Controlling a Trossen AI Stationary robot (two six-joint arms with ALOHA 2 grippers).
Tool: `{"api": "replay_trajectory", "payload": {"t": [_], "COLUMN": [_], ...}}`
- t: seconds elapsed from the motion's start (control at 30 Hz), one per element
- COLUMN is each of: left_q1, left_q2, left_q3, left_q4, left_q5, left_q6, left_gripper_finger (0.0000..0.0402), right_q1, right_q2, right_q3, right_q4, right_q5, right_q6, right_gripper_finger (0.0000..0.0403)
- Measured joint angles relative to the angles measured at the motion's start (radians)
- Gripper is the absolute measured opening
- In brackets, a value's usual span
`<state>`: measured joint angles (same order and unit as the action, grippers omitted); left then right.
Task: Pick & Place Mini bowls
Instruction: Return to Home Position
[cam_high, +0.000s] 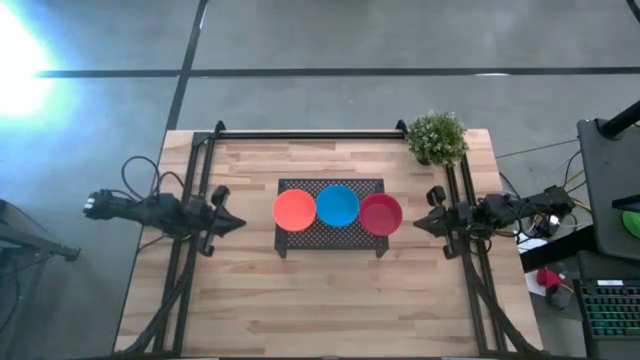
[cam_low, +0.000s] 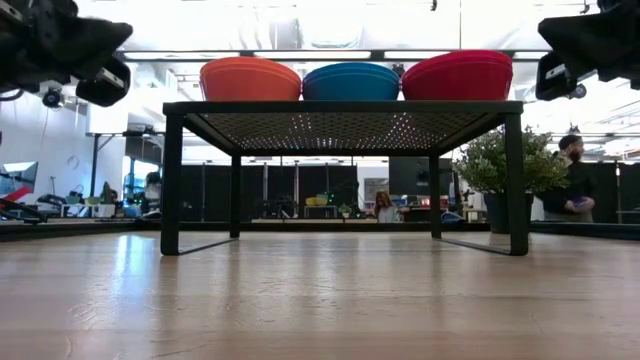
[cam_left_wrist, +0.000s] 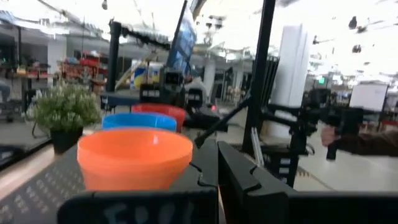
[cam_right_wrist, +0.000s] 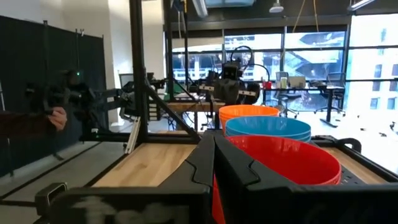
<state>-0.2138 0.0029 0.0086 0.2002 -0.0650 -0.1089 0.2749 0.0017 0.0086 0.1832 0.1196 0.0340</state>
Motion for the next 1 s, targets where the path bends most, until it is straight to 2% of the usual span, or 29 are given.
{"api": "replay_trajectory", "payload": {"t": [0.2,0.4,0.53,1.0], "left_q1": [0.000,0.000,0.000,0.000], "left_q2": [0.000,0.001,0.001,0.001], "left_q3": [0.000,-0.001,-0.001,-0.002], "left_q4": [-0.085,-0.116,-0.138,-0.139], "left_q5": [-0.001,-0.001,-0.005,-0.006], "left_q6": [-0.013,-0.021,-0.020,-0.025], "left_gripper_finger": [0.0000,0.0000,0.0000,0.0000], "right_q1": [0.000,0.000,0.000,0.000], "right_q2": [0.000,0.000,0.000,0.000], "right_q3": [0.000,0.000,0.000,0.000], "right_q4": [-0.026,-0.083,-0.083,-0.099], "right_q5": [0.002,0.011,0.011,0.012], "right_q6": [0.003,0.137,0.166,0.010], "right_gripper_finger": [0.0008,0.0008,0.0008,0.0008]}}
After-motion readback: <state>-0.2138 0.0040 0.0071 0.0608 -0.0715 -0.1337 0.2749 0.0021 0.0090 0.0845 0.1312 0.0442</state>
